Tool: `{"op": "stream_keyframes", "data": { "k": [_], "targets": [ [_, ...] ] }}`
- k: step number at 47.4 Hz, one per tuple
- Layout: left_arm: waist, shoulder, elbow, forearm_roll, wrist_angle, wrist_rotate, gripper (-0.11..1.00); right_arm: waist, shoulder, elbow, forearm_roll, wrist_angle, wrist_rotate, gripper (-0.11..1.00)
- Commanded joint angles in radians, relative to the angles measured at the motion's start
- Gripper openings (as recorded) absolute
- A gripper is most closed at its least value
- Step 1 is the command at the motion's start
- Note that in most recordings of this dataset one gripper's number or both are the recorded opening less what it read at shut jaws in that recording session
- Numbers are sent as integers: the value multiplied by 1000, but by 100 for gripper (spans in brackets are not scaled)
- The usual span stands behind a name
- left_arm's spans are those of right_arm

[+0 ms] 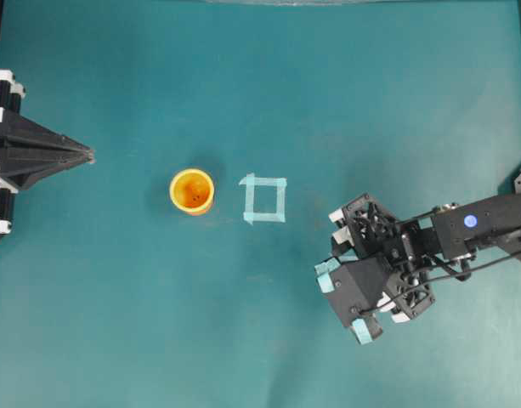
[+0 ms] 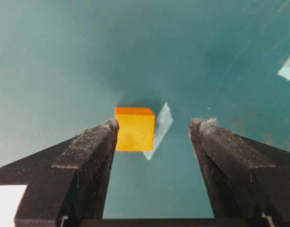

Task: Lift the orange block with right arm.
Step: 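Close the right gripper fingers around the orange cube, then raise the right gripper with the cube off the table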

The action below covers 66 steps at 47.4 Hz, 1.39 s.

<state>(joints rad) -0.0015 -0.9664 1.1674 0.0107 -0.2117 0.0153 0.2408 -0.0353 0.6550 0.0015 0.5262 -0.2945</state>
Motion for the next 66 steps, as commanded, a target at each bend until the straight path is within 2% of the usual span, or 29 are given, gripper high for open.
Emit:
{"op": "stream_keyframes", "data": {
  "k": [1,13,31,57,66],
  "targets": [
    [0,9,-31,3,-6,2,2,5,-5,2,11,-28,3,63],
    [0,8,-29,3,-6,2,2,5,21,44,32,-112,5,63],
    [0,8,-29,3,-6,2,2,8,57,52,38,-158,5,62],
    [0,8,-31,3,-6,2,2,8,72,69,38,-161,5,61],
    [0,8,-31,3,-5,2,2,8,72,71,38,-160,8,55]
  ]
}}
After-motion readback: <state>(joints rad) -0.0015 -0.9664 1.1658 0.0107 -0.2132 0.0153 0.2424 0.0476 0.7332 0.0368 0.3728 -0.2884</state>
